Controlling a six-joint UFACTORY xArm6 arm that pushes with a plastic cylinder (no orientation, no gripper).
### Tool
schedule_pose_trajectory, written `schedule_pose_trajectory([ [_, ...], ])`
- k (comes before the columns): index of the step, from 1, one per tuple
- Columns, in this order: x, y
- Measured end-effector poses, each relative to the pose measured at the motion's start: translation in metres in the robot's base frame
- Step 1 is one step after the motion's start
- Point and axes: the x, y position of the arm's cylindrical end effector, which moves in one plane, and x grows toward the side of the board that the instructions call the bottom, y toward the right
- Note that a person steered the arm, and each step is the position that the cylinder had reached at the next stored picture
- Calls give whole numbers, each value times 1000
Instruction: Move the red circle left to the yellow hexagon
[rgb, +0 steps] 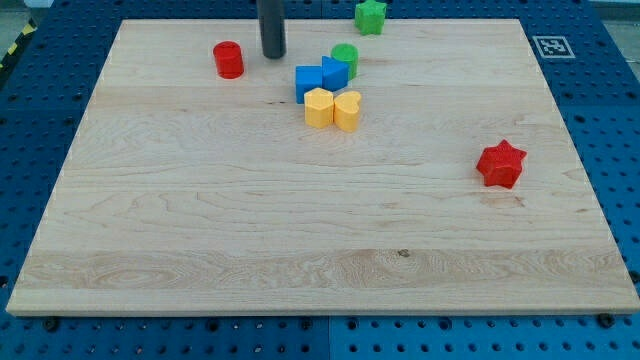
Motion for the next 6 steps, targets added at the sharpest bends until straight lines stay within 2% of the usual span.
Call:
schedule_pose_trajectory([
  [1, -10, -37],
  [2, 21, -57],
  [3, 66, -48],
  [4, 85, -43],
  [5, 66, -85],
  [6, 93, -91],
])
